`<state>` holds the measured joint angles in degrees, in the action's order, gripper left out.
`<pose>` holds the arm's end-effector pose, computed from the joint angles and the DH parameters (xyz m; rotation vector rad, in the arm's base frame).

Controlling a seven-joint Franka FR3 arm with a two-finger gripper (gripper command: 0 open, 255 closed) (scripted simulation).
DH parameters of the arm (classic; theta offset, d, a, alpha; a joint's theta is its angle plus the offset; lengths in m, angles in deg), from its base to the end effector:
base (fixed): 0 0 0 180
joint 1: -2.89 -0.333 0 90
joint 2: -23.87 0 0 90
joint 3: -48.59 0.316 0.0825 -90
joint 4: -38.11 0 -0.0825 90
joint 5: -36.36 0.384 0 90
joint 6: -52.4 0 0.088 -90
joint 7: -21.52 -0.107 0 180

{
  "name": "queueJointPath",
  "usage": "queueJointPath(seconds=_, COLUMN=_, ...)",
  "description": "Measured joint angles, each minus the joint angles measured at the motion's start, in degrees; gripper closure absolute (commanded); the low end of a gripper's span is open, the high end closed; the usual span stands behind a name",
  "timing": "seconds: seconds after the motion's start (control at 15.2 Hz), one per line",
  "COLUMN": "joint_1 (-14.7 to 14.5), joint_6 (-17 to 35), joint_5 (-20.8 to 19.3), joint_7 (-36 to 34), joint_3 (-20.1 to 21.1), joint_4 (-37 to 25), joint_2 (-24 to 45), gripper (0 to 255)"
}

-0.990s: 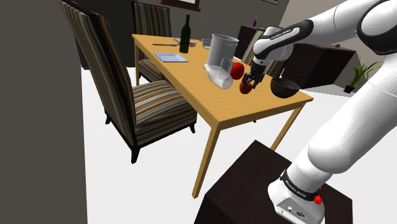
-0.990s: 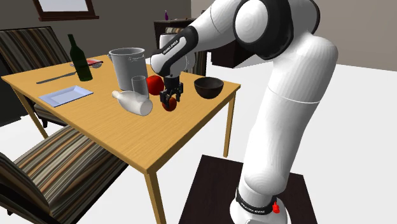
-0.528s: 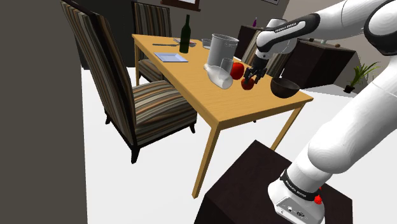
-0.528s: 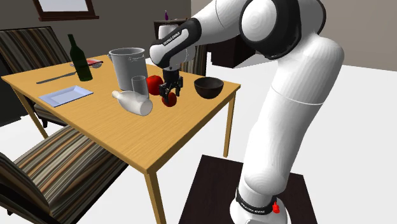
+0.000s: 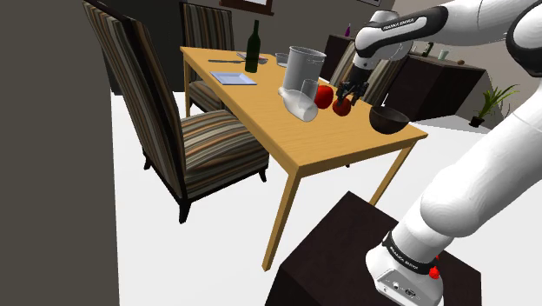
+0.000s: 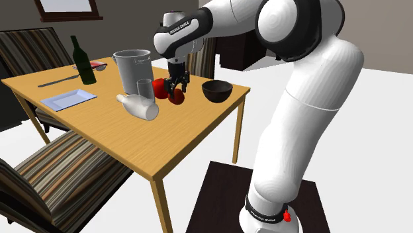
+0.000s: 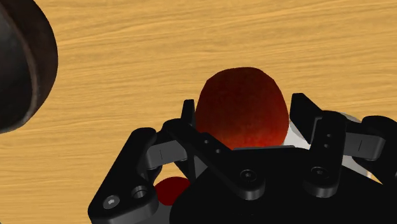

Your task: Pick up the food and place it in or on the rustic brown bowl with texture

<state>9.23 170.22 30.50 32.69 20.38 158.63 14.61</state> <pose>0.4211 -0.3076 0.4891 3.0355 -0.5569 0.1283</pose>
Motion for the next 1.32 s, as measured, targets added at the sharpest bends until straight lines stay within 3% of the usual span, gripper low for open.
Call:
queueJointPath(seconds=1.12, joint_1=-0.31, joint_6=-12.93, joint_5=-0.08, joint_7=0.08, joint_3=0.79, joint_4=-11.81, joint_2=-1.23, gripper=255)
queueJointPath(seconds=1.32, joint_1=0.81, joint_6=-13.65, joint_5=-0.21, joint_7=2.84, joint_3=-0.87, joint_4=-12.44, joint_2=-1.52, gripper=255)
